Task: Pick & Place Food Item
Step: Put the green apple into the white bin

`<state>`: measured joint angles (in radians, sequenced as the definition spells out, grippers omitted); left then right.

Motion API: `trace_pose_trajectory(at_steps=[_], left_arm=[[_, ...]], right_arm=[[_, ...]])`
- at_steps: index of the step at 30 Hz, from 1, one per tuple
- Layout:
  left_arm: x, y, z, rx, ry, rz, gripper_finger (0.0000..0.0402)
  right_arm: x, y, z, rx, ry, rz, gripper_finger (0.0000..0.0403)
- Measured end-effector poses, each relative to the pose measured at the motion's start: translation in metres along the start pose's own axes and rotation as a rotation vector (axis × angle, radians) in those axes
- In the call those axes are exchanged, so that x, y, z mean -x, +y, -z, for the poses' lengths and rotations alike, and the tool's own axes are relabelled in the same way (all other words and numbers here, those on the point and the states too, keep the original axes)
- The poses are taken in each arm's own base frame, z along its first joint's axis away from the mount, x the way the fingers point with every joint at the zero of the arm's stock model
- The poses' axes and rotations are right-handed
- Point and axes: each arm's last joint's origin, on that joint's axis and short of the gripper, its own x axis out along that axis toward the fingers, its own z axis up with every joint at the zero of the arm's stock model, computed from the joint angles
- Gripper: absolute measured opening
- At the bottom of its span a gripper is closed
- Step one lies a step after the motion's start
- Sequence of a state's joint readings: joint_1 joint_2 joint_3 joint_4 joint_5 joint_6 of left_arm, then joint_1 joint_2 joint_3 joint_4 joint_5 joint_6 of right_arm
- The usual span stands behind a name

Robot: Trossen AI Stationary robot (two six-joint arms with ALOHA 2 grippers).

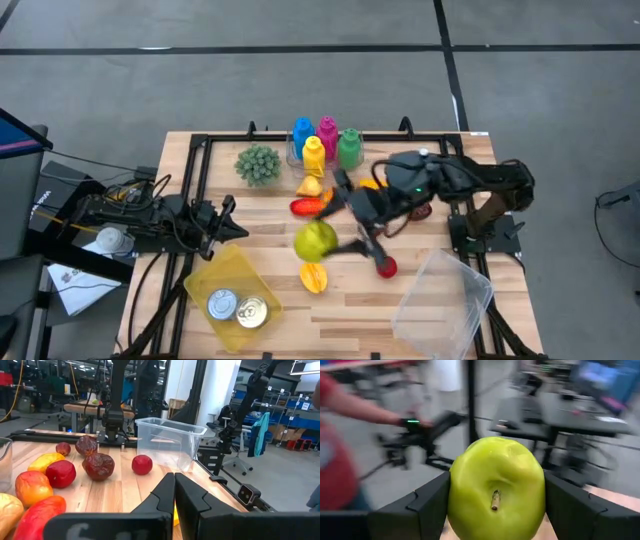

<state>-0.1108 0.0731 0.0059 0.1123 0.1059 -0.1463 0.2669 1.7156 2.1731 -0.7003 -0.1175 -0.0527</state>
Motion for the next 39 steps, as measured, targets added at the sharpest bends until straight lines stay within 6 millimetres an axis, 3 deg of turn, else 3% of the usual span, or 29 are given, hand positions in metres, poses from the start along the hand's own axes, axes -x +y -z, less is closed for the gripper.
trace_pose_trajectory(at_steps=[6, 10, 19, 25, 29, 33, 39], left_arm=[[0.000, 0.000, 0.000, 0.000, 0.000, 0.000, 0.0000], [0.000, 0.000, 0.000, 0.000, 0.000, 0.000, 0.0000], [0.003, -0.001, -0.004, -0.005, -0.048, 0.007, 0.0000], [0.005, -0.001, -0.003, -0.005, -0.047, 0.001, 0.0000], [0.005, 0.000, 0.001, 0.000, -0.002, -0.014, 0.0000], [0.005, 0.001, 0.002, 0.001, 0.001, -0.050, 0.0000], [0.005, 0.002, 0.002, 0.001, 0.005, -0.069, 0.0000]], right_arm=[[0.023, 0.042, -0.012, -0.073, -0.043, -0.375, 0.0276], [0.034, 0.067, -0.011, -0.208, 0.027, -0.418, 0.0276], [0.061, 0.107, 0.044, -0.399, 0.564, 0.108, 0.0276], [0.080, 0.138, 0.070, -0.554, 0.650, 0.378, 0.0276], [0.089, 0.160, 0.106, -0.656, 0.686, 0.501, 0.0276], [0.091, 0.177, 0.162, -0.782, 0.753, 0.651, 0.0276], [0.108, 0.185, 0.221, -1.031, 0.781, 0.767, 0.0276]])
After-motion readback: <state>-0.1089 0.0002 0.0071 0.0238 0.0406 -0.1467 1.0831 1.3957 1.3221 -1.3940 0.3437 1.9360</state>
